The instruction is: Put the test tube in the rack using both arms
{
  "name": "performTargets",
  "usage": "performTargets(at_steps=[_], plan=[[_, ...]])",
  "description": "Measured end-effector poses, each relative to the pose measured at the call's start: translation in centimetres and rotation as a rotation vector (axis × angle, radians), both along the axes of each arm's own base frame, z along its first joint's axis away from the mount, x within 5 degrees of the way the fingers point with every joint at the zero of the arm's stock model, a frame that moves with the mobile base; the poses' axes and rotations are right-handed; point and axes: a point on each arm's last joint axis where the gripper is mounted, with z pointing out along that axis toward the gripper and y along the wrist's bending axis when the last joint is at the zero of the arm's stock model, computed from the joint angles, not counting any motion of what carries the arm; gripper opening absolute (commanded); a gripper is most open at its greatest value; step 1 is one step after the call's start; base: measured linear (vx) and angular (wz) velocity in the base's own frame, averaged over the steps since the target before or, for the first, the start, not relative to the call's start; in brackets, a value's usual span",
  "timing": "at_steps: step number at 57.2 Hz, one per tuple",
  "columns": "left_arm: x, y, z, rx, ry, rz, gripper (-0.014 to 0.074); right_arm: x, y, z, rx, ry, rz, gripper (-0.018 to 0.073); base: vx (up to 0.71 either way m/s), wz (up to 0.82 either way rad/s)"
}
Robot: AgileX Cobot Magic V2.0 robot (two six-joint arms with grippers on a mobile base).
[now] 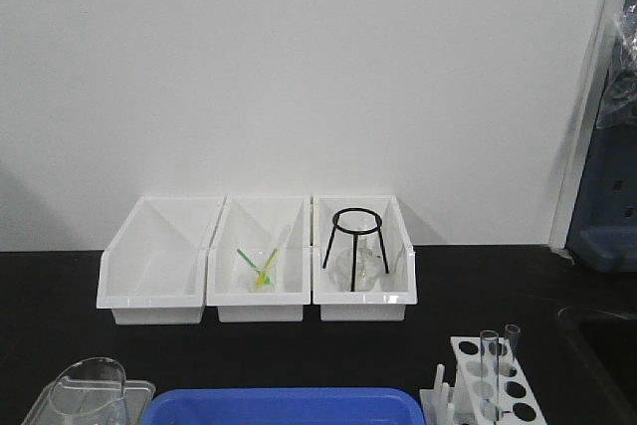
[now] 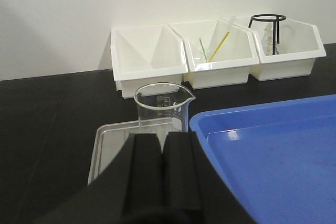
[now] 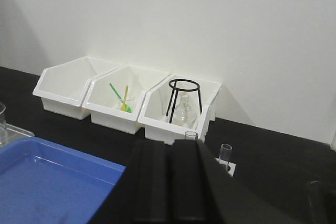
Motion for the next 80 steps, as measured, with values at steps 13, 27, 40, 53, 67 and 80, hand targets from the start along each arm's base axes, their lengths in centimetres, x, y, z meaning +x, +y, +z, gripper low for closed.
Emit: performTargets(at_steps=[13,27,40,53,67,80], plan=[[0.0,0.0,0.0,0.000,0.001,0.000,-0.0007,-0.1,-0.3,0.0,0.000,-0.003,-0.030,-0.0011,0.00,0.00],[0.0,0.0,0.0,0.000,0.001,0.000,-0.0007,-0.9,-2.6,-2.9,-0.031,-0.065,-0.338,-0.0011,0.00,0.00],[0.0,0.0,0.0,0.000,0.000,0.000,-0.0007,-1.5,-3.1,-8.7,-0.012,-0.083,-0.426,-0.0011,0.00,0.00],[0.0,0.0,-0.1,0.000,0.002,0.000,-0.0007,-1.5,-3.1,-9.0,-0.015,-0.063,-0.429,-0.0011,0.00,0.00],[0.0,0.0,-0.1,0.000,0.002,0.000,-0.0007,-1.5,-3.1,-9.1,-0.017,-0.056,-0.429,-0.0011,0.00,0.00],[0.0,0.0,-0.1,0.000,0.002,0.000,-0.0007,-1.5,-3.1,-9.1,-0.017,-0.053,-0.429,-0.0011,0.00,0.00]])
